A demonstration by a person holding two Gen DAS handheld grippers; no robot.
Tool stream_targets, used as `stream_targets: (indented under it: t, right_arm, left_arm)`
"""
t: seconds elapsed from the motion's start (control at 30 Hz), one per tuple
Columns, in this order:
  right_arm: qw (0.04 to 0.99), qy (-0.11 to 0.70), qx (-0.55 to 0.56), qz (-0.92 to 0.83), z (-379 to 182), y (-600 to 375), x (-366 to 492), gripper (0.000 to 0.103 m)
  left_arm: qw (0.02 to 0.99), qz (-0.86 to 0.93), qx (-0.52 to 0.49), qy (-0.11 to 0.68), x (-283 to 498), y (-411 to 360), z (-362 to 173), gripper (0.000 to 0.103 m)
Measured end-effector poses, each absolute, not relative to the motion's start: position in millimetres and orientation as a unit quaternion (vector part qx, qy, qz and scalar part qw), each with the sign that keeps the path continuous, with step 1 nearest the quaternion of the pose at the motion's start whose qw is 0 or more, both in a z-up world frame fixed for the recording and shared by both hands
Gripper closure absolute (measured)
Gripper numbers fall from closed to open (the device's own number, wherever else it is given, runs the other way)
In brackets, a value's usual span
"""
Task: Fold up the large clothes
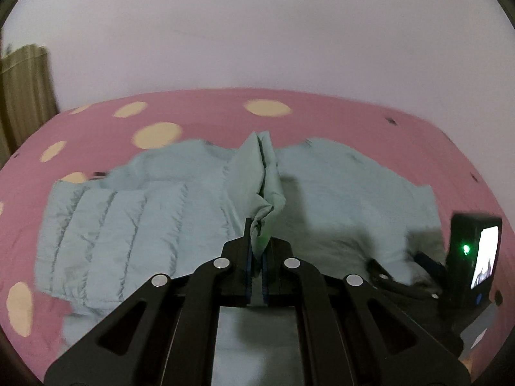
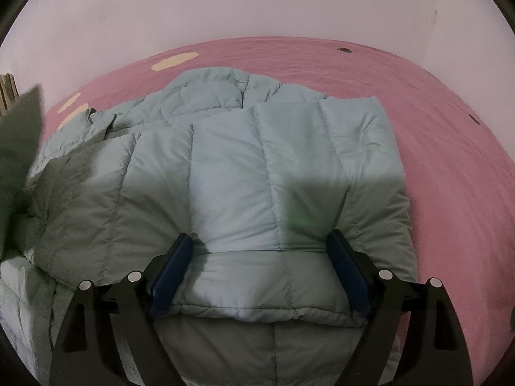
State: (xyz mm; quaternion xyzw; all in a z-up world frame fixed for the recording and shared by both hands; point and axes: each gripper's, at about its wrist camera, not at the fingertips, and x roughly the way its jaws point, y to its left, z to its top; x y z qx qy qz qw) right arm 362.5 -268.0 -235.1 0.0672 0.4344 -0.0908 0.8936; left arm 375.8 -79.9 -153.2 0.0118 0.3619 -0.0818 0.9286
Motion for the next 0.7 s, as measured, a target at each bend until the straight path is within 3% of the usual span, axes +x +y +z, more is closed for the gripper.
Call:
stream_targets:
  t: [0.13,0.2,0.27,0.3,0.43,0.7]
  right_arm:
    - [0.894,0.432,0.07,-0.09,-233,-267,364,0.019]
    - [0.895,0.43,0.075,-0.09,-232,-270,362,0.019]
    - [0.896,0.427,0.081,-0.09,-228,-272,360,0.019]
    - [0.896,0.426,0.084,-0.091,-226,-272,360,0.019]
    - [0.896,0.424,0.088,-0.1,-216,-274,350,0.019]
    - [0.908,0.399,0.099,-0.079,-182,-252,334,0.019]
  left_arm:
    - [0.915,-0.116,0.031,0.385,375,-109,-166,0.097]
    - [0.915,-0.123,0.032,0.382,370,-112,-163,0.085]
    - [0.919,-0.127,0.023,0.373,363,-111,-157,0.056]
    - [0.922,-0.125,0.021,0.367,360,-107,-152,0.052]
    - [0.927,-0.126,0.02,0.353,349,-94,-136,0.041]
    - [0.935,-0.035,0.008,0.352,341,-2,-133,0.04]
